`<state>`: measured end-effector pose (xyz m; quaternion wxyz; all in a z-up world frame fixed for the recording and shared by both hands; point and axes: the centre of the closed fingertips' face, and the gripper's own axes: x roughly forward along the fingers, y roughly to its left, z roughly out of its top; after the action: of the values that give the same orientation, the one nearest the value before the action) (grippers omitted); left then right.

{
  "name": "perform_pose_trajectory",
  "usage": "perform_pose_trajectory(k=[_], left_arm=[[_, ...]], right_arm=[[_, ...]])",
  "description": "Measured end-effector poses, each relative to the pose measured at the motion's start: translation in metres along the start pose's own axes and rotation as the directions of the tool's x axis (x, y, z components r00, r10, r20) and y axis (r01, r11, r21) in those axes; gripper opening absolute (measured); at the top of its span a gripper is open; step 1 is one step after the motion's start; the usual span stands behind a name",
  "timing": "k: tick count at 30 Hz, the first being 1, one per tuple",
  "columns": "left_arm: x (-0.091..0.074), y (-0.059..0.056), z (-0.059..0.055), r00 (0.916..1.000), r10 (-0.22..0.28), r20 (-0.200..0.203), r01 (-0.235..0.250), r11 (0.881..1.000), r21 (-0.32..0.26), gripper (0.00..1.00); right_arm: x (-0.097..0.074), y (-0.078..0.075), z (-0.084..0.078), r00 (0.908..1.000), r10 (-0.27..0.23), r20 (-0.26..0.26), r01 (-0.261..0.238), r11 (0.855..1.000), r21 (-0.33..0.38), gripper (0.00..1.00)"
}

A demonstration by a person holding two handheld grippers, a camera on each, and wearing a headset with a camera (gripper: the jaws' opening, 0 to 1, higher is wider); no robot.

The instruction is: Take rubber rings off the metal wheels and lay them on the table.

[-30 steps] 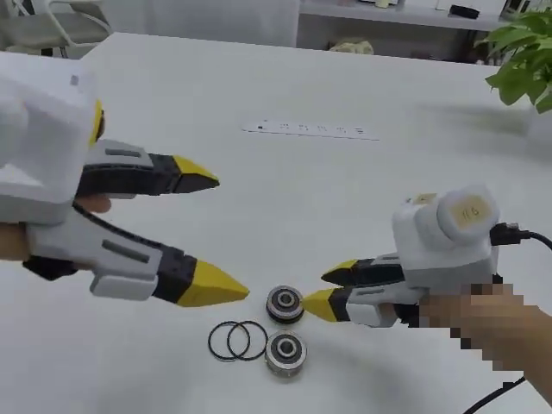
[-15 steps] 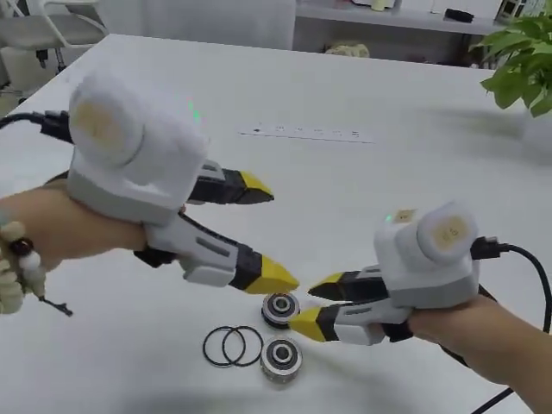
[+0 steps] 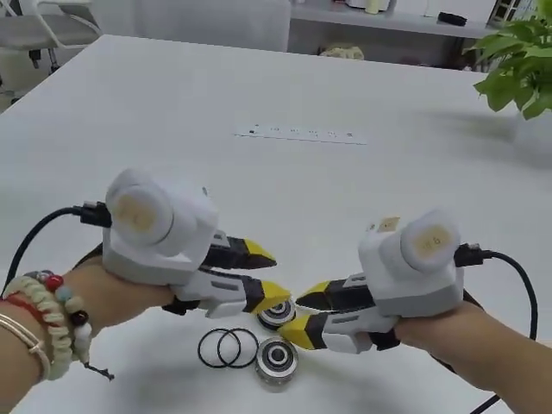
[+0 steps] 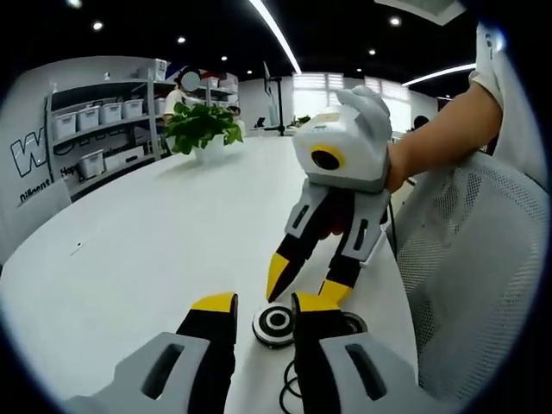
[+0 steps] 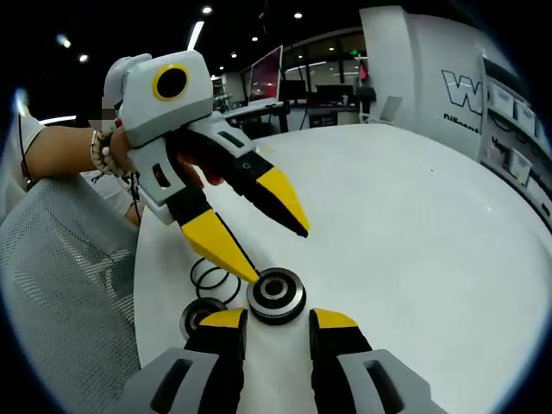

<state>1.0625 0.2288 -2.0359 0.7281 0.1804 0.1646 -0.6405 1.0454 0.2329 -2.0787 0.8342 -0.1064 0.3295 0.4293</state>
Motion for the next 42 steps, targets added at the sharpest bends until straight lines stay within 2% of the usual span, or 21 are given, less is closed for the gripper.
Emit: perform_pose_trajectory(k=[5, 9, 10, 11, 12, 15, 21, 25, 27, 32, 35, 39, 41, 42], left_arm=[[0.005, -0.008, -0.013, 0.9985, -0.032, -0.045, 0.032, 0.999, 0.01, 0.18], [0.008, -0.01, -0.025, 0.9953, -0.038, -0.089, 0.04, 0.999, 0.02, 0.15], [0.008, -0.011, -0.021, 0.997, -0.044, -0.064, 0.043, 0.999, -0.012, 0.15], [0.007, -0.011, -0.023, 0.9962, -0.045, -0.075, 0.043, 0.999, -0.027, 0.14], [0.008, -0.01, -0.023, 0.9968, -0.033, -0.072, 0.033, 0.999, -0.003, 0.13], [0.008, -0.009, -0.022, 0.9973, -0.028, -0.068, 0.027, 1.0, -0.016, 0.08], [0.008, -0.008, -0.024, 0.9986, -0.027, -0.046, 0.026, 0.999, -0.027, 0.08], [0.008, -0.009, -0.024, 0.9986, -0.025, -0.047, 0.024, 0.999, -0.024, 0.08], [0.008, -0.009, -0.024, 0.9986, -0.024, -0.047, 0.023, 0.999, -0.028, 0.08], [0.008, -0.009, -0.025, 0.9988, -0.02, -0.045, 0.019, 0.999, -0.031, 0.08], [0.008, -0.009, -0.025, 0.9988, -0.019, -0.044, 0.018, 0.999, -0.031, 0.08], [0.007, -0.01, -0.025, 0.9988, -0.021, -0.044, 0.02, 0.999, -0.026, 0.08], [0.007, -0.009, -0.025, 0.999, -0.023, -0.04, 0.021, 0.999, -0.028, 0.08], [0.007, -0.009, -0.025, 0.999, -0.023, -0.038, 0.022, 0.999, -0.029, 0.08]], right_arm=[[0.001, 0.0, 0.0, 1.0, -0.001, 0.0, 0.001, 1.0, -0.005, 0.25], [0.002, 0.0, 0.0, 1.0, -0.003, 0.0, 0.003, 1.0, -0.014, 0.24], [0.002, 0.0, 0.0, 1.0, -0.003, 0.001, 0.003, 1.0, -0.016, 0.24], [0.002, 0.0, 0.001, 1.0, -0.004, 0.003, 0.004, 1.0, -0.017, 0.23], [0.002, 0.0, 0.001, 1.0, -0.005, 0.004, 0.005, 1.0, -0.017, 0.23], [0.002, 0.0, 0.002, 0.9999, -0.006, 0.01, 0.006, 1.0, -0.019, 0.23], [0.002, 0.0, 0.0, 1.0, -0.004, -0.003, 0.004, 0.999, -0.054, 0.2], [-0.002, 0.0, -0.002, 0.9999, 0.003, -0.017, -0.004, 0.997, -0.08, 0.14], [-0.003, -0.001, -0.003, 0.9997, 0.004, -0.022, -0.006, 0.997, -0.082, 0.1], [-0.003, 0.0, -0.003, 0.9997, 0.002, -0.024, -0.004, 0.995, -0.097, 0.09], [-0.004, -0.001, -0.004, 0.9996, 0.0, -0.027, -0.002, 0.997, -0.08, 0.06], [-0.004, -0.005, -0.004, 0.9995, -0.017, -0.026, 0.015, 0.998, -0.062, 0.11], [-0.003, 0.0, -0.002, 0.9999, 0.006, -0.012, -0.006, 1.0, -0.03, 0.19], [-0.002, 0.003, -0.004, 0.9997, 0.017, -0.02, -0.017, 0.999, -0.027, 0.2]])
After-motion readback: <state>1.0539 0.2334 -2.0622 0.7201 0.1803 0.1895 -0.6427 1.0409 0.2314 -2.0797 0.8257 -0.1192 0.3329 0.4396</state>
